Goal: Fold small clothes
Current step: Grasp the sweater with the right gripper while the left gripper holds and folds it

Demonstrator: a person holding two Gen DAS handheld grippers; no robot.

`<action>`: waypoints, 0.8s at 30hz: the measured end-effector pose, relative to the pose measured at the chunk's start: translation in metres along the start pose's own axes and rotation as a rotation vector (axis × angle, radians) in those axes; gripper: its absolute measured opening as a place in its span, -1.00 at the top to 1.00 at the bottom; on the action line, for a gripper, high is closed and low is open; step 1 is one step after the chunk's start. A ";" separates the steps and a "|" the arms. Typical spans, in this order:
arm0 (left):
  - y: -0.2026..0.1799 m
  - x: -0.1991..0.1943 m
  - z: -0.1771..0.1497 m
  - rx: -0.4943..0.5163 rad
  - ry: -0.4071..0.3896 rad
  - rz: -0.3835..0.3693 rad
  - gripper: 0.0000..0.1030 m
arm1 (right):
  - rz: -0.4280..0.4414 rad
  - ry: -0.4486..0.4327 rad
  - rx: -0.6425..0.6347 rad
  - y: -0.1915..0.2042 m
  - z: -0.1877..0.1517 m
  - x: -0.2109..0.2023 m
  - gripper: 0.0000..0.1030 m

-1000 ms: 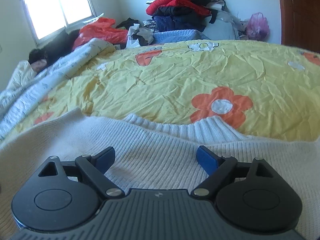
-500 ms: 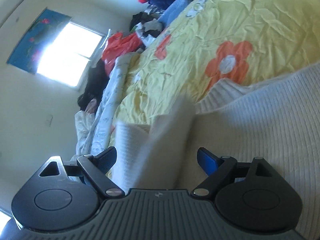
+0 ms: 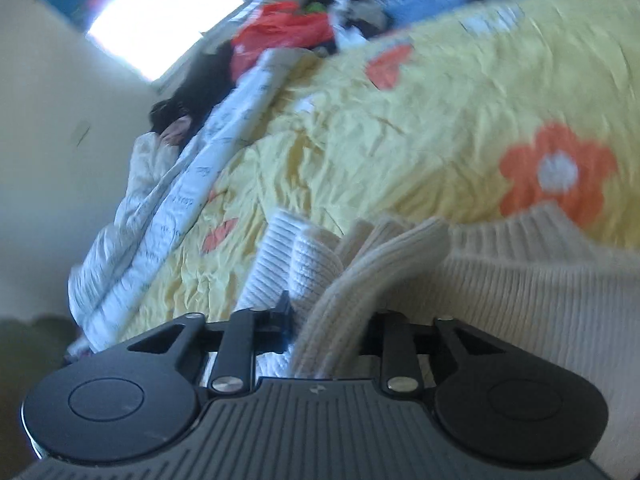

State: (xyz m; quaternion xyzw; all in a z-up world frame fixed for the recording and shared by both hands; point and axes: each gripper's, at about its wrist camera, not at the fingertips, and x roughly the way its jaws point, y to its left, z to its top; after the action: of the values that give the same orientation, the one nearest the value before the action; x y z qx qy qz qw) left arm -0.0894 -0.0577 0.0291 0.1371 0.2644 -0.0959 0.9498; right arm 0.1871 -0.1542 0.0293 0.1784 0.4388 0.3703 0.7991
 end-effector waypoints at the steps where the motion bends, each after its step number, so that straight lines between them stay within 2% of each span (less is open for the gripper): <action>1: -0.001 -0.002 0.005 -0.003 -0.001 -0.014 0.46 | 0.006 -0.011 -0.030 0.001 0.001 -0.008 0.51; 3: -0.009 -0.003 0.015 0.007 -0.009 -0.050 0.46 | 0.004 -0.028 -0.082 -0.002 0.006 -0.033 0.52; 7: -0.048 -0.002 0.037 0.076 -0.067 -0.155 0.46 | -0.058 -0.028 -0.155 -0.026 0.019 -0.089 0.53; 12: -0.104 0.013 0.052 0.123 -0.083 -0.301 0.46 | -0.166 -0.035 -0.146 -0.072 0.013 -0.155 0.53; 15: -0.133 0.026 0.053 0.145 -0.052 -0.367 0.46 | -0.238 -0.038 -0.082 -0.108 -0.005 -0.177 0.53; 17: -0.149 0.042 0.044 0.166 0.005 -0.383 0.46 | -0.264 -0.025 -0.017 -0.133 -0.019 -0.178 0.52; 18: -0.154 0.046 0.038 0.185 -0.003 -0.375 0.43 | -0.269 -0.036 0.020 -0.144 -0.029 -0.176 0.50; 19: -0.158 0.045 0.031 0.218 -0.049 -0.355 0.41 | -0.270 -0.070 0.064 -0.153 -0.036 -0.177 0.29; 20: -0.159 0.041 0.028 0.239 -0.071 -0.349 0.37 | -0.242 -0.106 0.119 -0.161 -0.042 -0.180 0.21; 21: -0.156 0.037 0.027 0.245 -0.083 -0.361 0.25 | -0.214 -0.128 0.170 -0.166 -0.045 -0.184 0.19; 24: -0.122 0.015 0.028 0.220 -0.123 -0.478 -0.02 | -0.190 -0.268 0.290 -0.171 -0.052 -0.210 -0.06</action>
State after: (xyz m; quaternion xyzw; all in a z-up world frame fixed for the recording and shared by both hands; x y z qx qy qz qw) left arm -0.0947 -0.1833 0.0185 0.1673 0.2192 -0.3537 0.8938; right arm 0.1469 -0.4267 0.0162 0.2968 0.3922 0.1992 0.8476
